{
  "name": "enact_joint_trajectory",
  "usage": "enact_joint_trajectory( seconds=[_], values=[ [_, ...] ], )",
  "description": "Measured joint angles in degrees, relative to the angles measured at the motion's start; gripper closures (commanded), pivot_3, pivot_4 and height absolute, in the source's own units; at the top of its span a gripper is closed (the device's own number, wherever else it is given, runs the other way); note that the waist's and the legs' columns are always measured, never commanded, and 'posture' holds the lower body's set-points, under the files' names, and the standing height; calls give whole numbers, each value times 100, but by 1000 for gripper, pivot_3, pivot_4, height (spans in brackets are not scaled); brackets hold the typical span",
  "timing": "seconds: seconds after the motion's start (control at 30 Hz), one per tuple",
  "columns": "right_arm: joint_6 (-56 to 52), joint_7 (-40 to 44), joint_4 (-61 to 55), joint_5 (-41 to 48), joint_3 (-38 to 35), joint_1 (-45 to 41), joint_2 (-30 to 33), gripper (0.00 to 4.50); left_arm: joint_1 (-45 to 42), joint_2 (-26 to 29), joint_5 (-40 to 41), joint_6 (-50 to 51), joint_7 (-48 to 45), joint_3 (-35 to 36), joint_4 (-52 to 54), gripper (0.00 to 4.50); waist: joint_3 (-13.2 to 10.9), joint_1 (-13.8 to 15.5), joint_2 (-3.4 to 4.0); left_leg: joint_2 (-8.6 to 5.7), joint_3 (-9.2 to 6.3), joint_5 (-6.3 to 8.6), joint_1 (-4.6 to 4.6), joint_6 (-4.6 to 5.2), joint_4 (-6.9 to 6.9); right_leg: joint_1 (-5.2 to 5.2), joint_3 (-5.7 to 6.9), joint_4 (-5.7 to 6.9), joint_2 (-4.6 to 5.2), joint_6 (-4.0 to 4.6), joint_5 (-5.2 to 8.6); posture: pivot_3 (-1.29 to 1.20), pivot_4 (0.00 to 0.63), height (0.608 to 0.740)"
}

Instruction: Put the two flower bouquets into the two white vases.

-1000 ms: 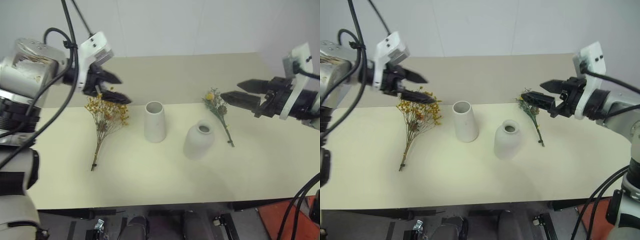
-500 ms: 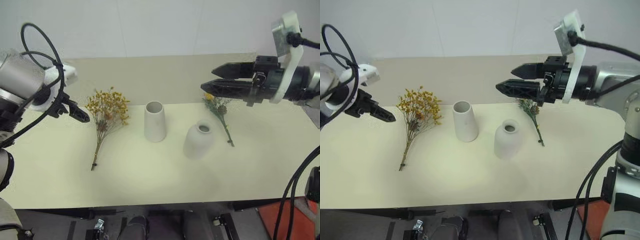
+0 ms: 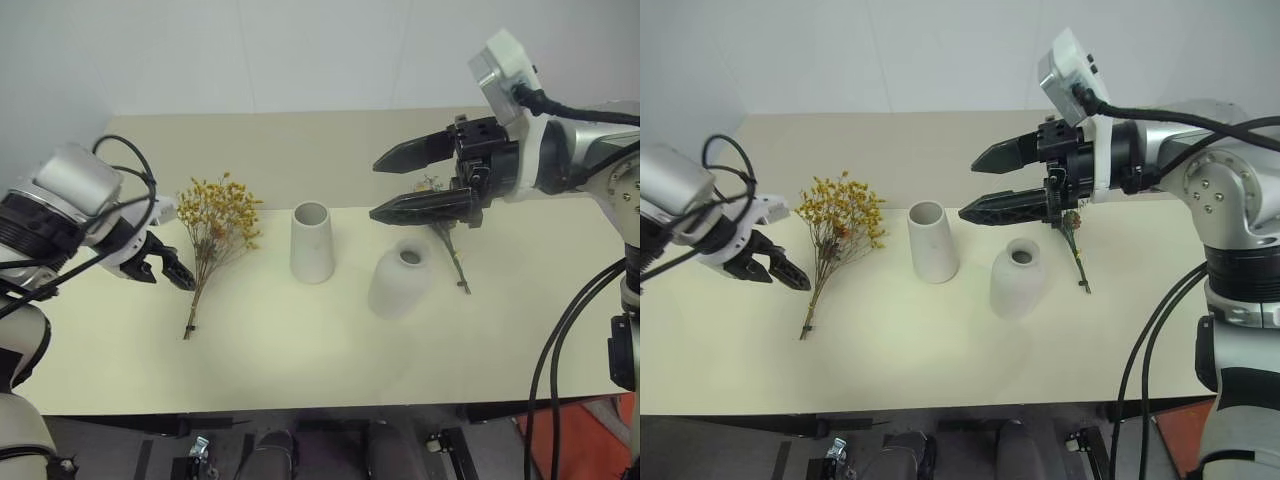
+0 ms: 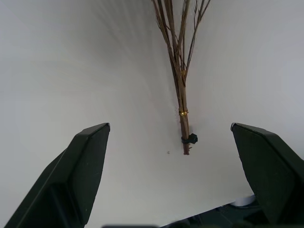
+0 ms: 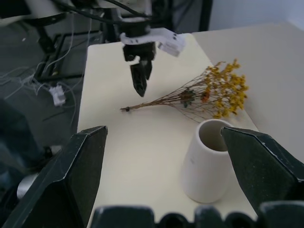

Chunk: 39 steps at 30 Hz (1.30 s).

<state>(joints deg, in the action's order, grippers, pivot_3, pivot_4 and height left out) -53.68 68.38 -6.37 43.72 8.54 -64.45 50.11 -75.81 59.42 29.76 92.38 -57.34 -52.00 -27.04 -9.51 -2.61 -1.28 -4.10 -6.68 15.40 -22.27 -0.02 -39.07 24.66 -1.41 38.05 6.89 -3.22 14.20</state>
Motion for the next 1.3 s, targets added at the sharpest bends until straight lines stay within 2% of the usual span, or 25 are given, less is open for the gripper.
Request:
enact_joint_trajectory(
  seconds=[0.27,0.3,0.4,0.83,1.13,1.2,1.3],
  values=[
    [224,279,73,-370,31,-44,-221,0,404,-858,-61,0,913,596,-725,34,0,-17,-1,-5,-10,-20,-27,-35,0,54,-41,19,2,3,-2,0,150,740],
    [223,287,74,-416,31,-48,-224,0,426,-896,-67,0,1007,679,-735,204,0,-18,-1,-6,-6,-20,-28,-35,0,56,-47,18,2,3,-2,0,150,740],
    [219,289,80,-433,29,-63,-242,0,488,-955,-162,0,1256,937,-710,881,0,-12,-1,-6,0,-20,-28,-34,1,57,-55,18,3,2,-2,0,150,740],
    [149,273,67,-440,-14,-66,-243,0,793,-1206,-716,-1,1956,1724,-632,4495,0,2,-1,-9,20,-18,-26,-32,0,58,-68,18,8,0,-4,0,150,740],
    [126,256,14,-442,-40,-9,-235,0,868,-1218,-1066,-235,2175,2085,-246,4495,0,17,-2,-8,22,-18,-27,-32,0,60,-72,18,9,0,-5,0,150,740],
    [126,249,12,-442,-43,23,-233,0,819,-1233,-1193,-449,2341,2399,-142,4495,0,19,-2,-8,21,-18,-28,-32,0,62,-72,16,10,0,-6,0,150,740],
    [130,253,14,-462,-52,46,-226,0,523,-1307,-1243,-1011,2559,3351,32,4495,-1,26,-5,-7,21,-21,-38,-38,-1,70,-72,14,13,-1,-7,0,150,740]
  ],
)
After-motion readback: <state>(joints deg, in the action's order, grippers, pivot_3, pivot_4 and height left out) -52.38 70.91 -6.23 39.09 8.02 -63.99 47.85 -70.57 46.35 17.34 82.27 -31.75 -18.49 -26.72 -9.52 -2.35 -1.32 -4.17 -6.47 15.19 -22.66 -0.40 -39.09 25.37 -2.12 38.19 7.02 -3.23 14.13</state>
